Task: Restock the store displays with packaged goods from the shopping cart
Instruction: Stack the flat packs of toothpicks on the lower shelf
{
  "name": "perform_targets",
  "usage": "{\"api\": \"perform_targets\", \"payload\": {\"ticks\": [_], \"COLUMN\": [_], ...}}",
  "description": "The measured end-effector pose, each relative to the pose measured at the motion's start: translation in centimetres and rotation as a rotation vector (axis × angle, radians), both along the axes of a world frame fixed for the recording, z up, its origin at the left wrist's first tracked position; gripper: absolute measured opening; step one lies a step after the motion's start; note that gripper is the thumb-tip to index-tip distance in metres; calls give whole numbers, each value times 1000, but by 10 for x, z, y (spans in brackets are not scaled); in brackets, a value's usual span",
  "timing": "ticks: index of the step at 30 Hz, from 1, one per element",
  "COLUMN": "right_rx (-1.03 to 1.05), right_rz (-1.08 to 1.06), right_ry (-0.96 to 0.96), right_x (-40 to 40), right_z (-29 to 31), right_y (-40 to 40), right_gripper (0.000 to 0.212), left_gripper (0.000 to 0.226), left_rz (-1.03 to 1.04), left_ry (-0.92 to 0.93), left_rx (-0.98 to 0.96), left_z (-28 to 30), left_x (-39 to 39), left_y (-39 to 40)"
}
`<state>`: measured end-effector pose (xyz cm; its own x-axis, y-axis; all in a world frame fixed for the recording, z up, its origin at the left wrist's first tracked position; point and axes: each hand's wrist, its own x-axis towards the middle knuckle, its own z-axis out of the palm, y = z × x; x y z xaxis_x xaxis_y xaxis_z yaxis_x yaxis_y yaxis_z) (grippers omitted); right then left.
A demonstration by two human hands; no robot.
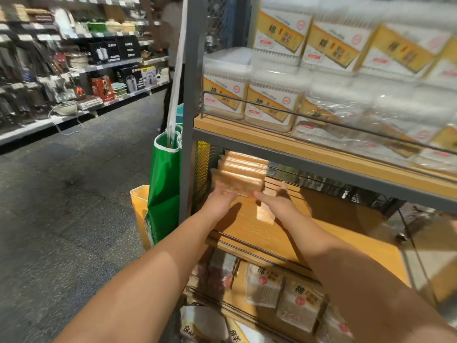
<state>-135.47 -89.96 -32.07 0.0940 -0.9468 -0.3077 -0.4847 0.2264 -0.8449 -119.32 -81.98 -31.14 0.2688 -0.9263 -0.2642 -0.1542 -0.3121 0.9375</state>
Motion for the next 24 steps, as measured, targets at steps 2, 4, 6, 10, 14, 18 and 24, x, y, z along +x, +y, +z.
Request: {"api": "perform_targets", "payload": {"ticks": [2,4,6,10,14,18,24], "right_rx": [-17,-45,-66,-131,-106,-136,-264], "right_rz": [22,37,76,91,-57,-76,-88], "right_ry": [62,120,193,265,108,115,207], "right_x": [-9,-10,-7,2,16,31,44], "right_z": [-2,-1,1,-4,-8,-17,-17], "right_y": [9,15,17,13,-2,-20,-14], "right_gripper": [109,103,98,78,67,38,34], "left_gripper": [60,62,60,46,39,39,47], "left_rz": [-24,-51,-64,-109,-67,-69,-68], "left_ry": [16,39,25,-52,-16,-32,-21], "left_rx": [4,-9,-41,-94,-123,-152,-128], "left_z": [4,10,14,17,15,5,-2], "left_x": [-2,-5,-7,-1,10,9,5], "left_y": [4,5,2,-12,-21,-20,-15]}}
